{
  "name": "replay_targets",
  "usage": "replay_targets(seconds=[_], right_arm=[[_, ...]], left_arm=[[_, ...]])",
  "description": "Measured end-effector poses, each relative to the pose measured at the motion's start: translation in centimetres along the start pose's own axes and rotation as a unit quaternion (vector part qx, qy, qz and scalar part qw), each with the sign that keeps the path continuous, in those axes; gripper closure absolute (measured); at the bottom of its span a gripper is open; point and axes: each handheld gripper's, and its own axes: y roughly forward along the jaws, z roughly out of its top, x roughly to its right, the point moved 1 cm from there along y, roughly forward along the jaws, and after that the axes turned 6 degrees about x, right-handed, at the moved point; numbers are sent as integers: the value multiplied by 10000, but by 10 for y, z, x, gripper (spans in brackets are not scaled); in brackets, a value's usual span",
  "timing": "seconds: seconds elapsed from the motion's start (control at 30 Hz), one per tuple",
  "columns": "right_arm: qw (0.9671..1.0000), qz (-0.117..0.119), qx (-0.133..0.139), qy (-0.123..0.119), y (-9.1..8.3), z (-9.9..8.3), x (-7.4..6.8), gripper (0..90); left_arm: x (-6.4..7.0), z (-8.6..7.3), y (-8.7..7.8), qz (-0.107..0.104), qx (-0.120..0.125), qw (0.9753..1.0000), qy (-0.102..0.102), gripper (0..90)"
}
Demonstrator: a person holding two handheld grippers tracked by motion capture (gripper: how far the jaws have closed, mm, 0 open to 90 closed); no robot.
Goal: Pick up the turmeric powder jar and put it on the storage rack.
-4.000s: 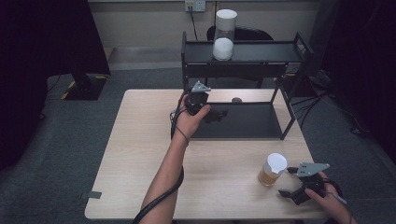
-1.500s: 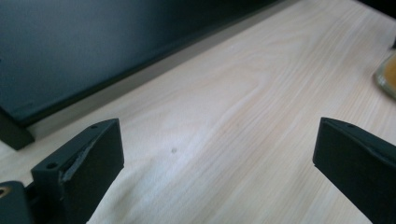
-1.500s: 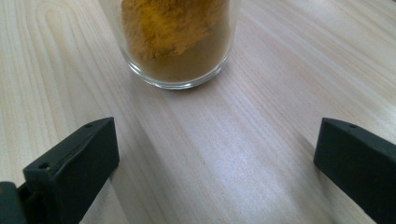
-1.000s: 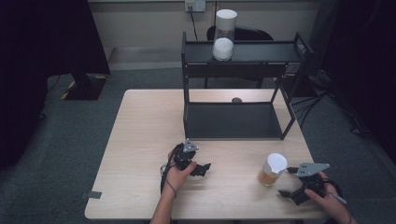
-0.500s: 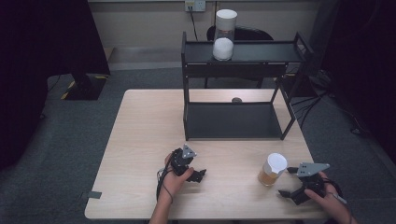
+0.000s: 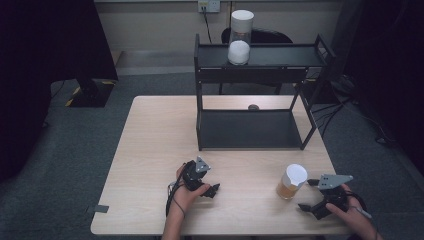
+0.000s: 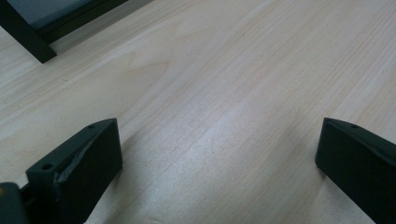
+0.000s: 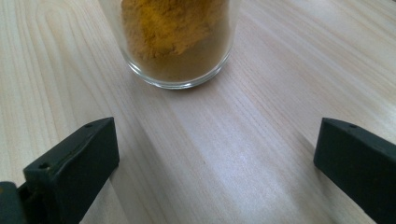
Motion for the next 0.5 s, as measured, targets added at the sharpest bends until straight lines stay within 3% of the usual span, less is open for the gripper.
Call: replay_targets(seconds=[0.23,0.33,0.5], right_arm=[[10000,-2,-8,15,-1,1,1,6],[9999,-3,-4,128,-1,2,4,16],[9997,51,168,162,-4,5,5,11]], left_arm=[[0,0,0,1,0,10000,-1,0],[0,0,0,3,4,10000,1,0],[0,0,0,3,1,10000,-2,0]])
